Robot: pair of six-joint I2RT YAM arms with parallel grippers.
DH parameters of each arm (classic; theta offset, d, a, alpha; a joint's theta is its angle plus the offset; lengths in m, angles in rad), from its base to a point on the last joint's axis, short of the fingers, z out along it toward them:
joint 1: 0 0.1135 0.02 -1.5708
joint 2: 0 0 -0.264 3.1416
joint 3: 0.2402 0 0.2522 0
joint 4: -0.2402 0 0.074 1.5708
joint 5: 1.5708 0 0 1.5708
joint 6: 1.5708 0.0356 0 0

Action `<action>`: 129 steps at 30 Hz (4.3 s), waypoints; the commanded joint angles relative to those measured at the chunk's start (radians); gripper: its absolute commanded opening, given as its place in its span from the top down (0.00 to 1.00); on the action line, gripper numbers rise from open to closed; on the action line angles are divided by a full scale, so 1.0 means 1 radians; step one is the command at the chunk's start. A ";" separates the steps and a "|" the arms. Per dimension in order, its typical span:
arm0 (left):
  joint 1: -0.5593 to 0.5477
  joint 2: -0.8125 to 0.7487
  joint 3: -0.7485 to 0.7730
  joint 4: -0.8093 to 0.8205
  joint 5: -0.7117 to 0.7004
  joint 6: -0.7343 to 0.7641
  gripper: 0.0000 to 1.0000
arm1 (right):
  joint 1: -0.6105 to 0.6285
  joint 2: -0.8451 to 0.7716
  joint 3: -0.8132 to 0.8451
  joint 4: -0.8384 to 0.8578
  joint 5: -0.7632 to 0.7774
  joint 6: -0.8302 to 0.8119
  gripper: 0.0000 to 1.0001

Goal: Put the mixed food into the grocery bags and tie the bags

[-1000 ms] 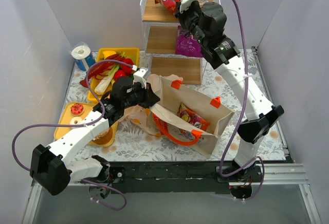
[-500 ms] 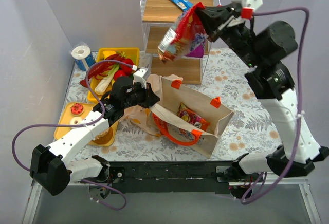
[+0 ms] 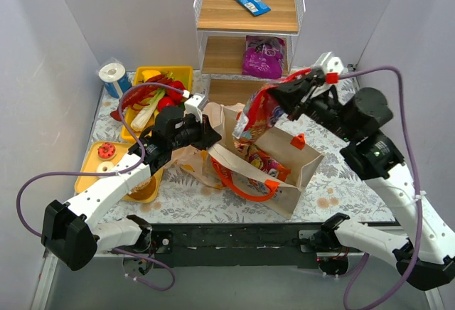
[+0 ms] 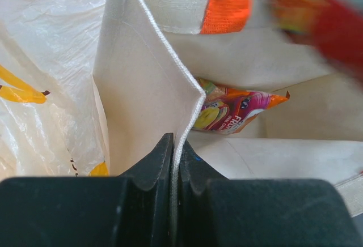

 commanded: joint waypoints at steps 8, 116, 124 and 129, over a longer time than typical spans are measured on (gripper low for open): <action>-0.001 -0.029 -0.029 -0.020 -0.018 0.022 1.00 | -0.001 -0.113 -0.227 0.159 -0.043 0.168 0.99; -0.001 -0.114 0.212 0.014 0.082 -0.194 1.00 | 0.506 -0.280 -0.101 -0.601 1.203 0.516 0.99; -0.001 -0.128 -0.162 0.117 0.104 -0.306 1.00 | 0.505 -0.377 -0.387 -0.722 1.316 0.674 0.99; -0.001 -0.134 -0.134 0.053 0.028 -0.297 1.00 | 0.505 -0.317 -0.234 -0.918 1.377 0.723 0.99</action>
